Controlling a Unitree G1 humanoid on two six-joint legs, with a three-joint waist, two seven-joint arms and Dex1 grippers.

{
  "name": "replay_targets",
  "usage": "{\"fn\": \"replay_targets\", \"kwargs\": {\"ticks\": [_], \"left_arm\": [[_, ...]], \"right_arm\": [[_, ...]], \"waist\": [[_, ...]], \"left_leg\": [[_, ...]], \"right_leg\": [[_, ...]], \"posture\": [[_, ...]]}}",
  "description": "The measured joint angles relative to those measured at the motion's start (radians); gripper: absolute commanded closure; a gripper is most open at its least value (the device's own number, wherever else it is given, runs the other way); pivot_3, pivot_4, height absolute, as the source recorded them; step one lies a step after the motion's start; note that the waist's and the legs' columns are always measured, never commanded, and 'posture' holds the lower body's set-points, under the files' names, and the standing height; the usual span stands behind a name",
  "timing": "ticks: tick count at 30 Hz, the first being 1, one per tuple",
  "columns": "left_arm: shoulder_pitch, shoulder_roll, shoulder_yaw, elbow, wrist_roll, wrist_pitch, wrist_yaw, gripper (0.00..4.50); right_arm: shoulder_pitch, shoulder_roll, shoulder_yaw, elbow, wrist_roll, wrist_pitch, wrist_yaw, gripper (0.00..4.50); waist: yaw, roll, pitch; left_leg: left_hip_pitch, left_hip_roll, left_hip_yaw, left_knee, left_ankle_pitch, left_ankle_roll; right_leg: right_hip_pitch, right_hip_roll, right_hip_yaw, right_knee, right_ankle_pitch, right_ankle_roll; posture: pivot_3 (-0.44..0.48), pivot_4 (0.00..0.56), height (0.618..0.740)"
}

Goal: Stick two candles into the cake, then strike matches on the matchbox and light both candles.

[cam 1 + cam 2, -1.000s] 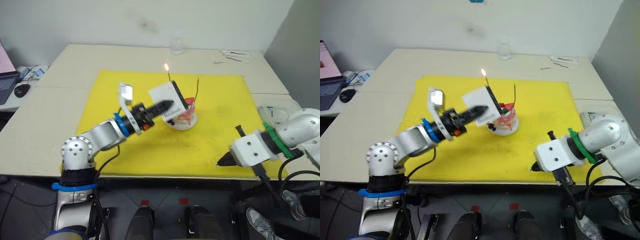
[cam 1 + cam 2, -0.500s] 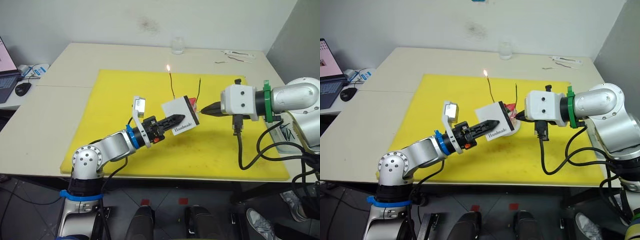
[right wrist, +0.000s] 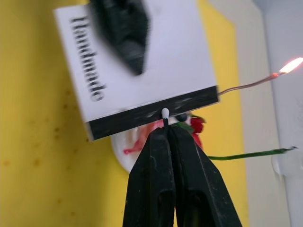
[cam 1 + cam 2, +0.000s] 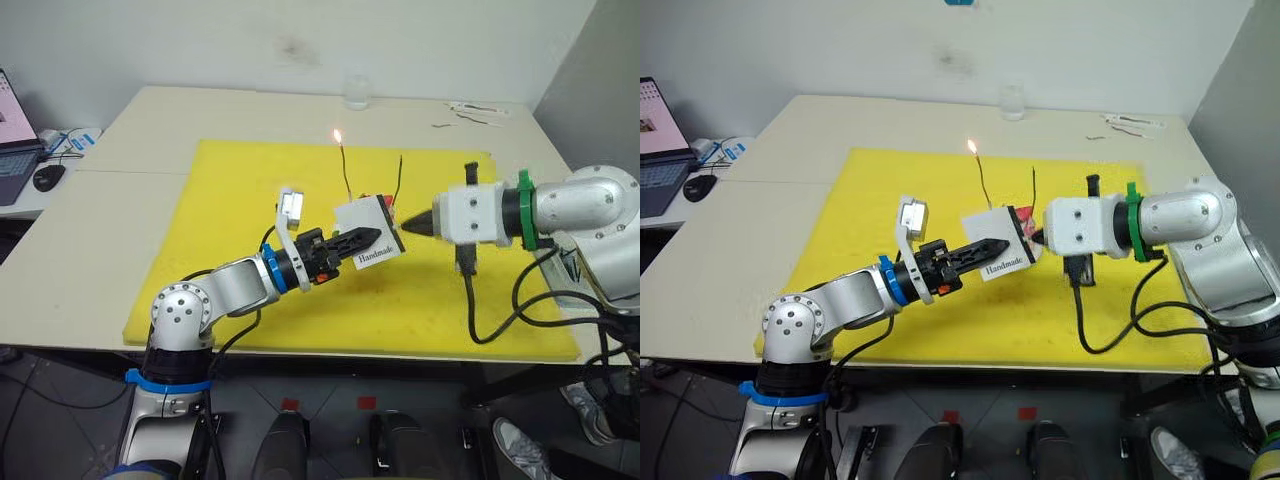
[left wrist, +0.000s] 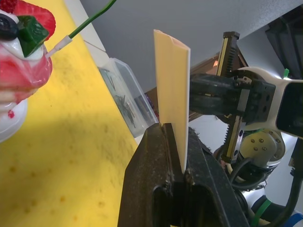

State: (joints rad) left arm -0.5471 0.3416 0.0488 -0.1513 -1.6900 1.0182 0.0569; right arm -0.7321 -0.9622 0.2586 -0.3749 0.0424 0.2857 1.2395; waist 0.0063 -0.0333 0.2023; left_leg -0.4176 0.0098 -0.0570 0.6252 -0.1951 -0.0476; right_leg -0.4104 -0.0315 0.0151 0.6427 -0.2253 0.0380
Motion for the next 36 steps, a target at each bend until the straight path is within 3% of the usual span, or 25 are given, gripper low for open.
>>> {"fn": "replay_targets", "kwargs": {"ticks": [4, 7, 12, 20, 36], "left_arm": [[-0.175, 0.01, 0.105, 0.089, -0.047, -0.072, -0.008, 4.5], [-0.155, 0.053, 0.164, 0.109, -0.055, -0.084, -0.026, 4.5], [0.028, 0.042, 0.097, 0.069, -0.034, -0.029, -0.03, 4.5], [0.125, 0.062, 0.064, -0.001, 0.018, 0.007, -0.097, 4.5], [0.164, 0.089, 0.036, -0.035, 0.057, 0.035, -0.158, 4.5]], "right_arm": [[0.148, -0.165, 0.019, -0.08, 0.095, -0.013, 0.203, 4.46], [0.109, -0.22, -0.067, -0.081, 0.172, 0.053, 0.242, 4.46], [-0.008, -0.14, -0.098, 0.007, 0.152, 0.106, 0.147, 4.46], [-0.037, -0.078, -0.08, 0.046, 0.096, 0.134, 0.063, 4.46], [-0.183, 0.091, -0.03, 0.253, -0.065, 0.083, -0.122, 4.46]], "waist": [[0.007, 0.0, 0.001], [-0.019, 0.002, -0.001], [-0.025, 0.0, 0.0], [-0.009, 0.0, 0.0], [-0.009, 0.0, 0.001]], "left_leg": [[0.0, 0.0, 0.002, 0.001, 0.0, 0.0], [0.005, 0.002, 0.006, 0.0, 0.0, 0.0], [0.006, 0.002, 0.004, 0.0, 0.0, 0.0], [0.001, 0.0, 0.004, -0.001, 0.0, 0.0], [0.001, 0.0, 0.004, 0.0, 0.0, 0.0]], "right_leg": [[0.0, -0.001, 0.001, 0.0, 0.0, 0.001], [0.001, -0.001, 0.002, 0.001, 0.0, 0.0], [0.003, -0.001, 0.0, 0.001, 0.001, -0.001], [-0.001, -0.003, 0.0, 0.0, 0.0, -0.001], [-0.001, -0.003, 0.001, 0.0, 0.0, -0.001]], "posture": [[0.0, 0.15, 0.74], [0.0, 0.15, 0.74], [0.0, 0.15, 0.74], [0.0, 0.15, 0.74], [0.0, 0.15, 0.74]]}}
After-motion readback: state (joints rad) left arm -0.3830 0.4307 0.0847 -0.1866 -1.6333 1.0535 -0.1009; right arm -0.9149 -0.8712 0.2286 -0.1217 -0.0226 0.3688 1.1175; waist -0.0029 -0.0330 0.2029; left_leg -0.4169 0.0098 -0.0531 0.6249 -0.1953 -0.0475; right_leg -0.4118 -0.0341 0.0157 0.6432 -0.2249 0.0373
